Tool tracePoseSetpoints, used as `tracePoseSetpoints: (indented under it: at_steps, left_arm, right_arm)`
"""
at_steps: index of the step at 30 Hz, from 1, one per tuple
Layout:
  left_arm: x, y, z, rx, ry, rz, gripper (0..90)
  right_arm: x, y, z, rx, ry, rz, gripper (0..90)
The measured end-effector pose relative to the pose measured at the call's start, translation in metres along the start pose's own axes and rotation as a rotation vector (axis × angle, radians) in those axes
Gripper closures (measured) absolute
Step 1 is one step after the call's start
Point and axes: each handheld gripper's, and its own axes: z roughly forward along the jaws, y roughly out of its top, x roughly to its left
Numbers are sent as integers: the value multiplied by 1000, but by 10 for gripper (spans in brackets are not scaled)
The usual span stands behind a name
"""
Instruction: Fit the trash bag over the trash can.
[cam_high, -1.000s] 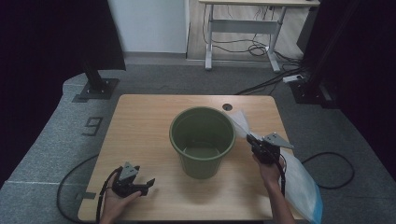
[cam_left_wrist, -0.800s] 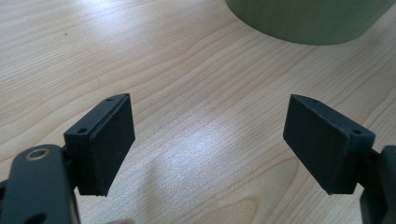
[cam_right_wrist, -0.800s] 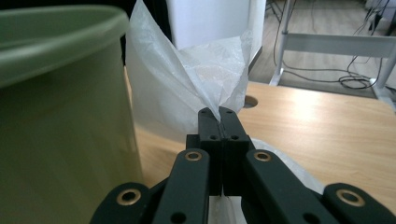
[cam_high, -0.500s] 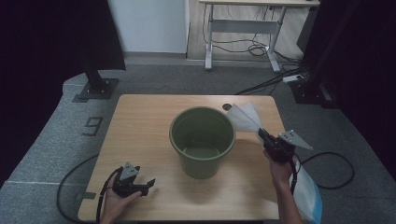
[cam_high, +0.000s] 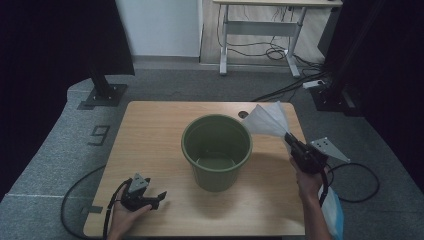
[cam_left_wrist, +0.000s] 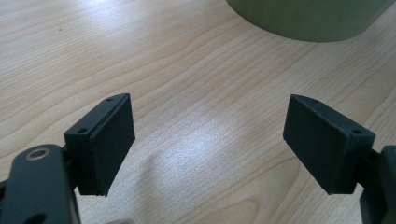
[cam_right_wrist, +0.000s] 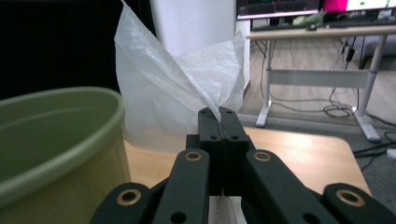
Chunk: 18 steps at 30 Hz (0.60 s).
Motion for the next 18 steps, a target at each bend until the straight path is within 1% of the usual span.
tracePoseSetpoints:
  at_steps: [2, 8, 13, 18]
  left_arm:
    - [0, 0, 0, -1, 1, -2, 164]
    - [0, 0, 0, 3, -3, 1, 164]
    - [1, -1, -1, 2, 5, -1, 164]
    - [3, -2, -2, 1, 6, -7, 164]
  right_arm:
    - [3, 5, -2, -18, -4, -5, 888]
    - [14, 22, -7, -81, 5, -11, 888]
    - [26, 36, -12, -132, 9, -30, 887]
    - [32, 51, -16, -179, 10, -41, 888]
